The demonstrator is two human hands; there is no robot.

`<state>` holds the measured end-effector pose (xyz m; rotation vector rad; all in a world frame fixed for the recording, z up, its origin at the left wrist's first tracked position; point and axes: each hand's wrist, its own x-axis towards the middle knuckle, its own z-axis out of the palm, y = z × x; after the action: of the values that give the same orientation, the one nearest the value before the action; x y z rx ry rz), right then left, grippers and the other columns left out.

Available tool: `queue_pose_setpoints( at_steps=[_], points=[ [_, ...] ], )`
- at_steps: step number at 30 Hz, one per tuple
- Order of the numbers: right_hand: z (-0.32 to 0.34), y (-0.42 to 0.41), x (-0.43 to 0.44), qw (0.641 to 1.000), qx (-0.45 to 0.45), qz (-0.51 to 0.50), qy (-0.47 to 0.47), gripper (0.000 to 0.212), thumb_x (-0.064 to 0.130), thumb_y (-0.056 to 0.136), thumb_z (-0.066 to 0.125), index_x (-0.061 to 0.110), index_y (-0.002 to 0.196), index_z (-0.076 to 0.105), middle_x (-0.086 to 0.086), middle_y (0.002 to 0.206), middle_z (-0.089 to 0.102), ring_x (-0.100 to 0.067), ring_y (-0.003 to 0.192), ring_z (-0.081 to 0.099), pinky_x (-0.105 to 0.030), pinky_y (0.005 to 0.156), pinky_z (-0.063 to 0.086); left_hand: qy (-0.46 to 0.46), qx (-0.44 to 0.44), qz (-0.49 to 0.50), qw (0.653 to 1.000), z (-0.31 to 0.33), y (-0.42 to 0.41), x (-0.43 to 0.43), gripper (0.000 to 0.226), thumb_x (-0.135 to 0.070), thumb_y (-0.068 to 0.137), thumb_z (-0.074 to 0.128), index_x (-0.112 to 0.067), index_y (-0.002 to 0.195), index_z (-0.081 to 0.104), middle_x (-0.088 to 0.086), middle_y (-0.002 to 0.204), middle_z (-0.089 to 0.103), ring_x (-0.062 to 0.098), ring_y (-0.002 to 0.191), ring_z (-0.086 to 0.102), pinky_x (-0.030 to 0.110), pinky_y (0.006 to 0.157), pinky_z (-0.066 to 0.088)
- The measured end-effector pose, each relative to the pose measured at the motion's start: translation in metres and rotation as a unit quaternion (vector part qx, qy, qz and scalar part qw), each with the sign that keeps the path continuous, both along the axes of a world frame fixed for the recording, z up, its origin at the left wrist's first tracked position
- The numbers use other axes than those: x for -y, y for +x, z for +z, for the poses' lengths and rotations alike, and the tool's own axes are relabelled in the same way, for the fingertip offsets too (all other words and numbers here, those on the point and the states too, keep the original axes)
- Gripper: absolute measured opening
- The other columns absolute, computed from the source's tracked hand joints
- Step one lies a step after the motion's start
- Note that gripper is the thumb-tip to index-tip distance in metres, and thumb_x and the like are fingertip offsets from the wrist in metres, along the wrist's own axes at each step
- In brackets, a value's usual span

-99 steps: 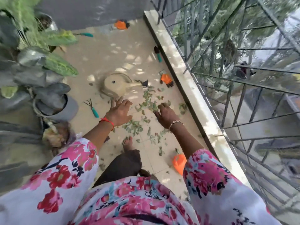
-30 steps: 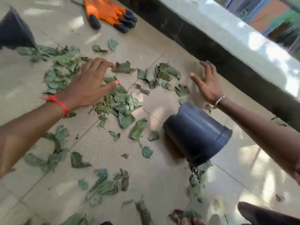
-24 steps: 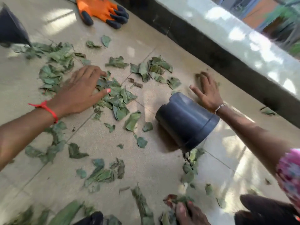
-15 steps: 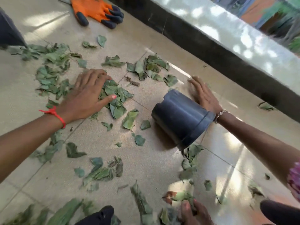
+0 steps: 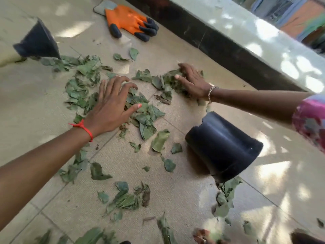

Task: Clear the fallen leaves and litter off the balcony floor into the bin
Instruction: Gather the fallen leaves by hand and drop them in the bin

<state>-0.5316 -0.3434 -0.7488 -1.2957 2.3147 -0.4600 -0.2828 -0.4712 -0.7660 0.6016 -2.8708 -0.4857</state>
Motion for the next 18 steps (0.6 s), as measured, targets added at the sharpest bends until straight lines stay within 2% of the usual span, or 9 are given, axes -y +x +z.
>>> queue_pose_setpoints(
  at_steps=[2, 5, 7, 9, 11, 13, 15, 18],
  points=[
    [0.003, 0.021, 0.015, 0.997, 0.067, 0.032, -0.009, 0.076, 0.058, 0.08, 0.029, 0.017, 0.143, 0.023, -0.01, 0.148, 0.026, -0.025, 0.133, 0.032, -0.047, 0.111, 0.026, -0.006, -0.004, 0.018, 1.0, 0.001, 0.002, 0.006, 0.071, -0.064, 0.083, 0.021, -0.017, 0.135, 0.034, 0.007, 0.147, 0.024, 0.025, 0.142, 0.013, 0.045, 0.117, -0.003],
    [0.006, 0.049, 0.037, 0.984, 0.142, 0.097, -0.041, 0.067, 0.051, 0.082, 0.038, 0.021, 0.141, 0.027, -0.006, 0.148, 0.025, -0.02, 0.131, 0.032, -0.034, 0.104, 0.032, -0.008, -0.016, 0.05, 0.999, 0.003, 0.011, 0.021, 0.071, -0.063, 0.084, 0.022, -0.015, 0.135, 0.035, 0.01, 0.147, 0.026, 0.026, 0.141, 0.016, 0.045, 0.117, 0.0],
    [0.01, 0.055, 0.052, 0.984, 0.115, 0.099, -0.091, 0.064, 0.051, 0.083, 0.038, 0.02, 0.139, 0.031, -0.005, 0.149, 0.025, -0.018, 0.133, 0.03, -0.027, 0.102, 0.028, 0.003, -0.027, 0.072, 0.997, 0.003, 0.018, 0.032, 0.066, -0.061, 0.085, 0.026, -0.017, 0.135, 0.035, 0.01, 0.149, 0.025, 0.026, 0.142, 0.015, 0.044, 0.116, 0.0],
    [0.008, 0.05, 0.066, 0.991, 0.037, 0.06, -0.114, 0.065, 0.053, 0.083, 0.033, 0.019, 0.139, 0.034, -0.005, 0.15, 0.024, -0.019, 0.134, 0.029, -0.031, 0.105, 0.027, 0.013, -0.031, 0.097, 0.995, 0.003, 0.026, 0.043, 0.066, -0.06, 0.085, 0.029, -0.019, 0.137, 0.034, 0.009, 0.152, 0.021, 0.025, 0.144, 0.012, 0.043, 0.117, -0.001],
    [0.002, 0.048, 0.076, 0.997, -0.025, -0.005, -0.079, 0.067, 0.058, 0.085, 0.03, 0.02, 0.141, 0.031, -0.005, 0.152, 0.022, -0.022, 0.137, 0.026, -0.04, 0.111, 0.023, 0.026, -0.023, 0.122, 0.992, 0.003, 0.032, 0.053, 0.067, -0.06, 0.084, 0.031, -0.02, 0.138, 0.032, 0.01, 0.155, 0.015, 0.025, 0.145, 0.008, 0.042, 0.117, -0.001],
    [-0.008, 0.058, 0.082, 0.999, -0.03, -0.027, -0.034, 0.062, 0.057, 0.092, 0.032, 0.022, 0.143, 0.026, -0.005, 0.154, 0.017, -0.023, 0.139, 0.021, -0.042, 0.115, 0.014, 0.042, -0.023, 0.152, 0.987, 0.002, 0.038, 0.062, 0.068, -0.059, 0.083, 0.033, -0.02, 0.138, 0.031, 0.01, 0.155, 0.013, 0.026, 0.145, 0.008, 0.044, 0.118, 0.001],
    [-0.011, 0.08, 0.088, 0.999, 0.012, 0.017, -0.04, 0.055, 0.05, 0.096, 0.035, 0.023, 0.144, 0.025, -0.003, 0.155, 0.015, -0.021, 0.14, 0.019, -0.039, 0.116, 0.011, 0.05, -0.027, 0.172, 0.983, 0.0, 0.043, 0.07, 0.071, -0.06, 0.082, 0.034, -0.018, 0.138, 0.031, 0.009, 0.155, 0.014, 0.026, 0.144, 0.009, 0.045, 0.117, 0.004],
    [-0.003, 0.1, 0.105, 0.985, 0.116, 0.065, -0.109, 0.053, 0.043, 0.096, 0.041, 0.02, 0.143, 0.028, -0.002, 0.151, 0.021, -0.019, 0.135, 0.029, -0.029, 0.108, 0.022, 0.048, -0.028, 0.188, 0.981, -0.005, 0.05, 0.078, 0.074, -0.065, 0.081, 0.032, -0.019, 0.139, 0.03, 0.01, 0.155, 0.014, 0.025, 0.145, 0.008, 0.045, 0.118, 0.005]
  ],
)
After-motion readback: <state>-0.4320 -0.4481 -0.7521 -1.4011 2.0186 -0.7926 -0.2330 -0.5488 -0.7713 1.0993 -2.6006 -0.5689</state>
